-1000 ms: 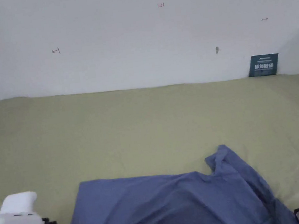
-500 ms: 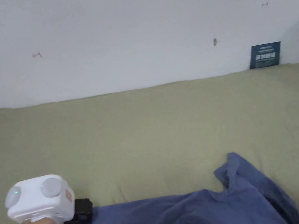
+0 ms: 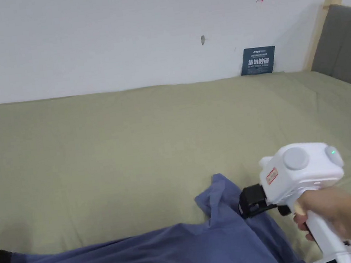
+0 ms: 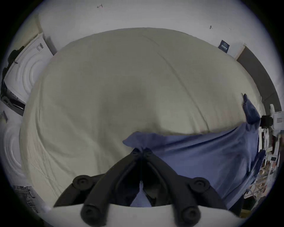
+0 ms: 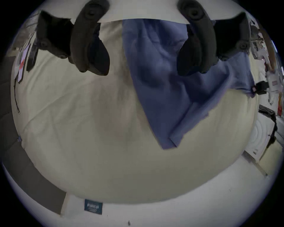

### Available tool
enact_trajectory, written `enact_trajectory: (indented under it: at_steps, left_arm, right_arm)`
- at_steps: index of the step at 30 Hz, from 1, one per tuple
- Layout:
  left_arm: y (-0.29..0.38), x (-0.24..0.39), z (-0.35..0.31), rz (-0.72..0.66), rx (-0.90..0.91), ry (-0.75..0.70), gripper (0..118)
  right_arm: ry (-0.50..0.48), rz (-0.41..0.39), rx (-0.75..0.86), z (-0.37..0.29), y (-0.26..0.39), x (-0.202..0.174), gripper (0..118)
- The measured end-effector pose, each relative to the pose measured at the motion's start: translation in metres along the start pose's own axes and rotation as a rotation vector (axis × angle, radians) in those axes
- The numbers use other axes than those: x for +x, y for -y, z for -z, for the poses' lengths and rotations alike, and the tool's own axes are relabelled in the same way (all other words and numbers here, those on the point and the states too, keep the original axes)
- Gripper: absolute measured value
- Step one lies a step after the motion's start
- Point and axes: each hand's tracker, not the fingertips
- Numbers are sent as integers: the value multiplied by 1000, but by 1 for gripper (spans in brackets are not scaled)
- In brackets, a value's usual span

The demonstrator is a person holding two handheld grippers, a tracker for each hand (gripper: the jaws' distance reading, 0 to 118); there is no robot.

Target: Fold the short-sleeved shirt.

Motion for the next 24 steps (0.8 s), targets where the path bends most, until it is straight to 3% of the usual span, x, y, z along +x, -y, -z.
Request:
enact_trajectory:
  at_steps: [3,4,6,9,16,24]
  left_arm:
    - [0,-5,7,-26,-12,17,1]
    - [1,-6,9,-34,-17,22,1]
    - [1,-7,11,-45,-18,30,1]
    - [3,-8,3,-53,-5,35,1]
    - [17,-21,-50,1,74,74,1]
    - [81,-48,-142,-26,199,117,1]
  right_arm:
    - [47,-55,-22,13,0,-9,73]
    - [96,-76,-25,12,1,-11,60]
    - [91,-80,-8,1,4,-11,0]
    - [72,-57,34,-18,8,-3,0]
    - [38,-124,171,-103,33,2,0]
    - [-36,-142,308,-203,112,11,0]
